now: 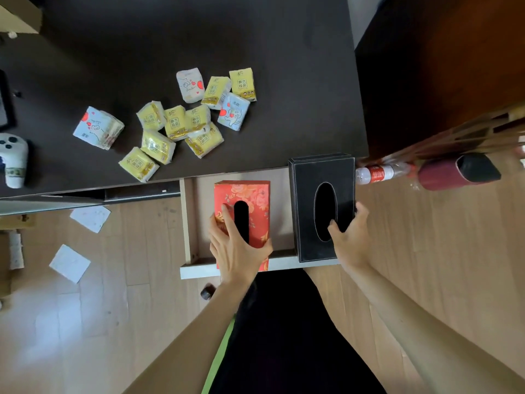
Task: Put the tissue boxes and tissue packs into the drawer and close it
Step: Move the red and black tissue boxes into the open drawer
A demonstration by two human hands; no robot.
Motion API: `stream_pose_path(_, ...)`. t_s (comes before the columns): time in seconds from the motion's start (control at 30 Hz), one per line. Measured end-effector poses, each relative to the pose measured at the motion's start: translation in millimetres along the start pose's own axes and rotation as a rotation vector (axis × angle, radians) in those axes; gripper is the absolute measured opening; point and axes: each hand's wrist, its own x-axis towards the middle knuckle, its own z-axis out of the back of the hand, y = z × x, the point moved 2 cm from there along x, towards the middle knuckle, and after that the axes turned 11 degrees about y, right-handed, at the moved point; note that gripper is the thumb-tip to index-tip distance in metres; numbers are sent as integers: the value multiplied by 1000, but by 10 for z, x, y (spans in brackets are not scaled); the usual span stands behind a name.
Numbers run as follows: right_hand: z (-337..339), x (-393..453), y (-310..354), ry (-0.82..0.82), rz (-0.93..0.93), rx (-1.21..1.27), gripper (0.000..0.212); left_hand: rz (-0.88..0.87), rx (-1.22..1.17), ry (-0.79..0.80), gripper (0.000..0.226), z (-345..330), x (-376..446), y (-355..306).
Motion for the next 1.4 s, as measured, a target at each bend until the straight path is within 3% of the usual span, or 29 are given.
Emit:
stream_pose_path(0.33, -85, -182, -291, -49, -16, -100, 72, 135, -9, 163, 130, -191, -58, 198)
stream_pose_path(0.63, -188, 78, -402, 16, -146, -124, 74, 150, 50, 164, 129, -323, 101, 233)
stream_pose_path(1.07, -333, 157, -457, 27, -119, -357, 70, 224, 59, 245, 130, -723, 314, -40)
stream_pose_path(1.23, -346, -38, -382, -30, 103, -496, 63, 184, -85, 199, 107, -615, 350, 45)
stream_pose_path(1.4, -393, -43, -453, 138, 198, -729, 43, 215, -174, 216, 79, -448, 531, 259)
